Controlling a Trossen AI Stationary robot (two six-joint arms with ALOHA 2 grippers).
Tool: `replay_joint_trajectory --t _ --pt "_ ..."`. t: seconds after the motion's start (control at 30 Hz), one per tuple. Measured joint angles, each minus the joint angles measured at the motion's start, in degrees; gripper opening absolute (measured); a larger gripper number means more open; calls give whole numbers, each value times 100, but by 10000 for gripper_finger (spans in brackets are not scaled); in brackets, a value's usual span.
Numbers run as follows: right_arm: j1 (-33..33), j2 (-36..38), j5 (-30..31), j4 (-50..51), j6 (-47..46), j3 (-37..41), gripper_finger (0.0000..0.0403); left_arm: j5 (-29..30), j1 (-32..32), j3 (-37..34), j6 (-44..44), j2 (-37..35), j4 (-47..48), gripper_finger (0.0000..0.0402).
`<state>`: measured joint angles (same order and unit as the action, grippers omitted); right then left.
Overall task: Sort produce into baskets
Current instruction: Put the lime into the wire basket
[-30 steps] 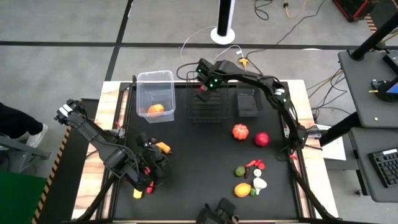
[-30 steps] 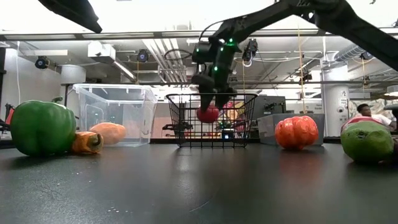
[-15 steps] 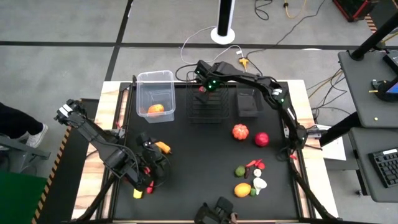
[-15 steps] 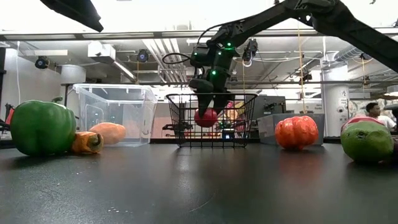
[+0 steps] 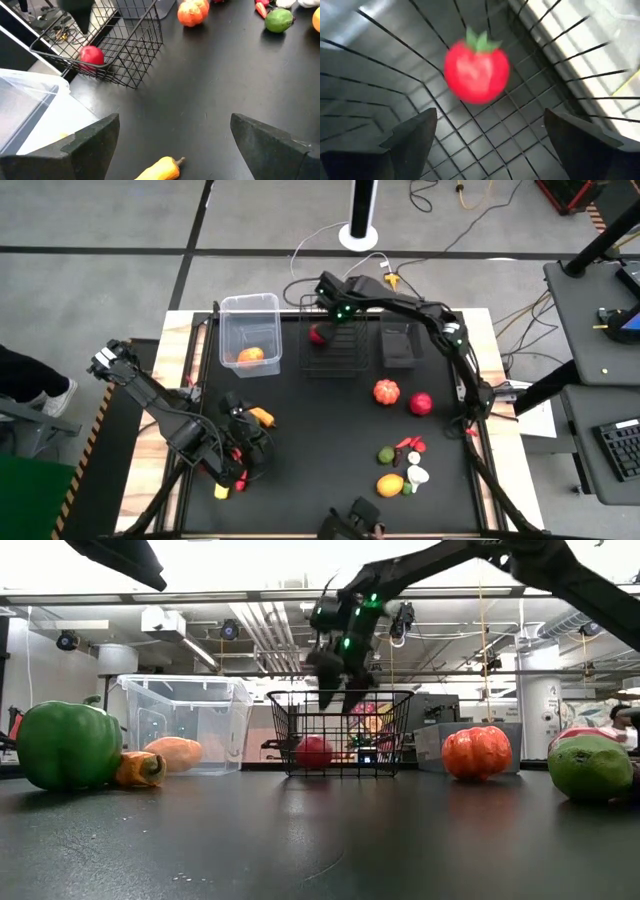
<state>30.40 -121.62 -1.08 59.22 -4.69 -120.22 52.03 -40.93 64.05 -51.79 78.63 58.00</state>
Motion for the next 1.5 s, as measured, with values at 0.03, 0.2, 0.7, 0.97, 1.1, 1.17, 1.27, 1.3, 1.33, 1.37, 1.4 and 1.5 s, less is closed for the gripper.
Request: replay_joint_trajectory --t 0.03,0.2,0.7,0.97,1.1,1.17,1.27,1.3,1.33,1.37,1.4,1.5 --pt "-2 83 1 0 -22 -3 359 0 0 0 0 0 -6 361" --pt "-178 500 -11 74 -30 87 359 -2 0 -1 -69 2 -59 361" --pt "-1947 3122 1765 -834 -235 1860 359 -207 0 -13 -129 2 -375 361" --pt "-2738 4561 2218 -1802 -887 3569 359 -456 0 -13 -129 3 -617 361" --pt "-3296 4946 2208 -1886 -1417 4208 359 -799 0 -13 -131 4 -742 361" --pt "-3569 5055 2218 -1881 -1737 4457 359 -835 -2 -13 -129 4 -804 361" --pt "-3951 5123 2199 -1667 -2215 4726 359 -850 -2 -13 -106 4 -834 361" --pt "-4044 5122 2176 -1514 -2404 4773 359 -850 -2 -13 -66 4 -837 361" --pt "-4124 5105 2168 -1346 -2595 4818 359 -850 -2 -13 -18 4 -842 361" --pt "-4188 5087 2177 -1172 -2791 4850 359 -850 -2 -13 8 4 -843 361" --pt "-4245 5059 2187 -1020 -2995 4871 359 -838 -2 -13 14 4 -844 361" --pt "-4400 4949 2210 -491 -3526 4928 359 -739 0 -13 24 4 -855 361"
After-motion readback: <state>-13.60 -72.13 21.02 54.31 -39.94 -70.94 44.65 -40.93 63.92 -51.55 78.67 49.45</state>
